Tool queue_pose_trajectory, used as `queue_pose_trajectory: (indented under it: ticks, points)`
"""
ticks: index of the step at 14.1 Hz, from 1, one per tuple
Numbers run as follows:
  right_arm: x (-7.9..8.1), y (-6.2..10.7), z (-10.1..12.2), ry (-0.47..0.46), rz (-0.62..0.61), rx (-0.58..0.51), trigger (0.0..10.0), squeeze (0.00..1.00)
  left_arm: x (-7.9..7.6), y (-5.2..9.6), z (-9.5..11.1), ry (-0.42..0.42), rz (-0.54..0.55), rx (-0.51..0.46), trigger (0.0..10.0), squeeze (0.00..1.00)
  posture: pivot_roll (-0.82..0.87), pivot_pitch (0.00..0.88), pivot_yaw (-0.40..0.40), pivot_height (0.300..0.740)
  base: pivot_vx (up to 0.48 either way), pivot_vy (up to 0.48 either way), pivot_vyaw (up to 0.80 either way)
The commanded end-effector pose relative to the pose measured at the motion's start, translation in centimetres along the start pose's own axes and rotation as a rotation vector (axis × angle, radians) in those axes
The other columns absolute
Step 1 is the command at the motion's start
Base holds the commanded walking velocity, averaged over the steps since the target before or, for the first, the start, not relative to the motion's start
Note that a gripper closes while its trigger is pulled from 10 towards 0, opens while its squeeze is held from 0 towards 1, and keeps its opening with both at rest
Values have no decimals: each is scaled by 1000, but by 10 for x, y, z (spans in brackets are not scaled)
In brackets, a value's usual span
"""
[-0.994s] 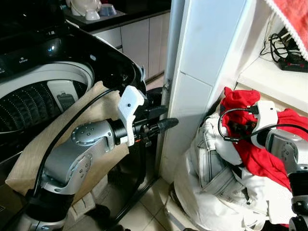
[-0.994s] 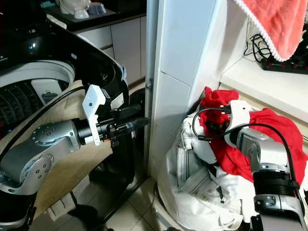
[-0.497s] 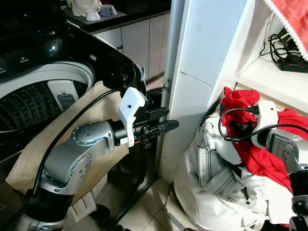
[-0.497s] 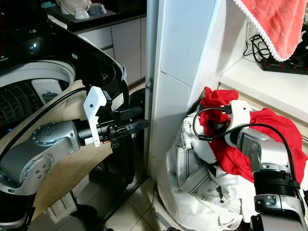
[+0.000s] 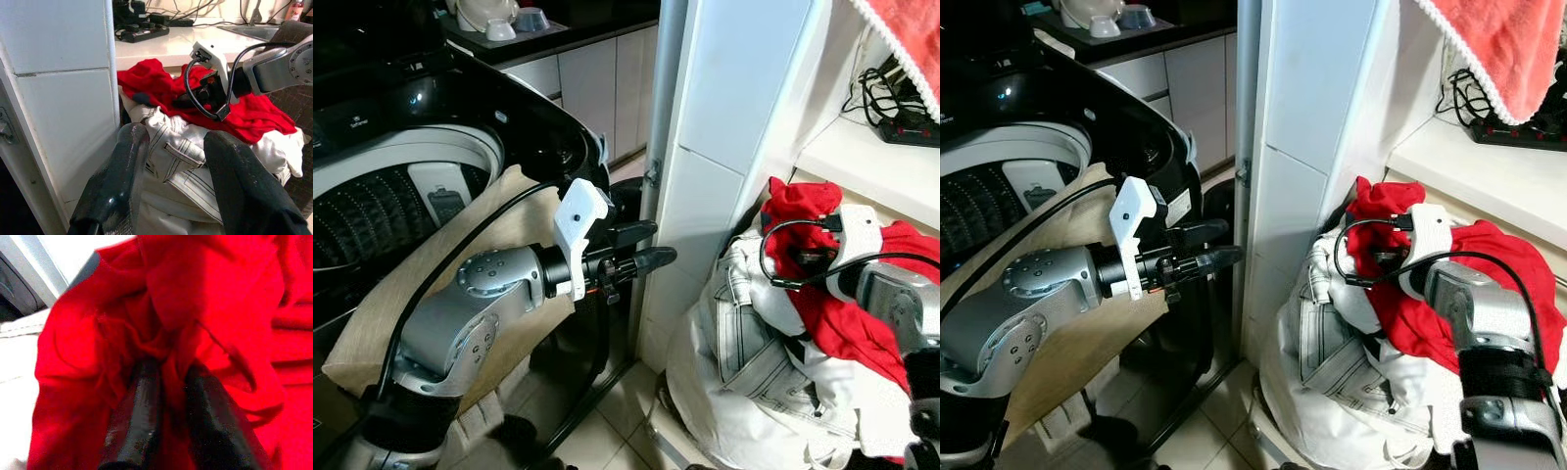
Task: Clothes washing
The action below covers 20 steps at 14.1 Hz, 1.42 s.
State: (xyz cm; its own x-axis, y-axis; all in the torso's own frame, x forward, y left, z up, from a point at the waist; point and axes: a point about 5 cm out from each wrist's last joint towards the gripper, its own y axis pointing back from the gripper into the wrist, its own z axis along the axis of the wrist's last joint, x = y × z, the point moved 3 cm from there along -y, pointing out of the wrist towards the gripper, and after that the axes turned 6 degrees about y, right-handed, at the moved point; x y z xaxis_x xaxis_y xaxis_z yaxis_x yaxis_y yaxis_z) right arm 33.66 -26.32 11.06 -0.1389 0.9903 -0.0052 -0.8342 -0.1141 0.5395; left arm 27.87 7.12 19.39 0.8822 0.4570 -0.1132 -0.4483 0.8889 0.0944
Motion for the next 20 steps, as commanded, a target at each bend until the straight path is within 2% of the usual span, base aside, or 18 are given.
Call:
queue_pose_trajectory:
  ticks: [1,3,4,5,7,9,11,12,13,14,17,18,19,20]
  points:
    - [-7,11,13,10,-10,-41,0,0,-2,2,0,-8,-5,7,10000,0,-70,0,-12,740,0,0,0]
    - [-11,29,29,10,8,-99,0,0,-2,4,1,5,0,12,10000,0,-70,0,-12,740,0,0,0]
    - [-15,49,52,-1,33,-203,0,0,-3,6,2,17,-9,17,10000,0,-74,0,-12,740,0,0,0]
    - [-11,71,77,-8,106,-324,0,0,-3,6,5,21,-10,4,10000,0,-83,0,-6,740,0,0,0]
    - [9,106,112,-6,304,-498,0,0,-3,2,18,16,-10,-58,10000,0,-92,0,0,740,0,0,0]
    - [44,134,138,17,540,-626,0,0,1,-8,41,-14,16,-167,10000,0,-100,0,4,740,0,0,0]
    - [69,145,152,43,672,-684,0,0,2,-17,65,14,37,-285,10000,0,-99,0,1,740,0,0,0]
    - [74,147,156,32,697,-700,0,0,2,-20,70,34,40,-316,10000,0,-98,0,0,740,0,0,0]
    - [85,149,164,-5,758,-729,0,0,1,-24,78,72,35,-368,10000,690,-95,0,-5,740,0,0,0]
    - [95,150,168,-17,804,-739,0,0,-1,-28,80,93,34,-384,10000,1000,-94,0,-7,740,0,0,0]
    - [121,148,173,-62,908,-725,0,0,-17,-37,79,119,-34,-397,10000,1000,-84,0,-21,740,0,0,0]
    - [128,143,172,-78,920,-708,0,0,-31,-42,79,150,-113,-418,10000,0,-83,0,-24,740,0,0,0]
    - [133,140,170,-88,926,-693,0,0,-44,-45,80,192,-193,-437,10000,0,-82,0,-24,740,0,0,0]
    - [137,133,169,-114,898,-659,0,0,-60,-53,74,216,-263,-412,10000,0,-84,0,-22,740,0,0,0]
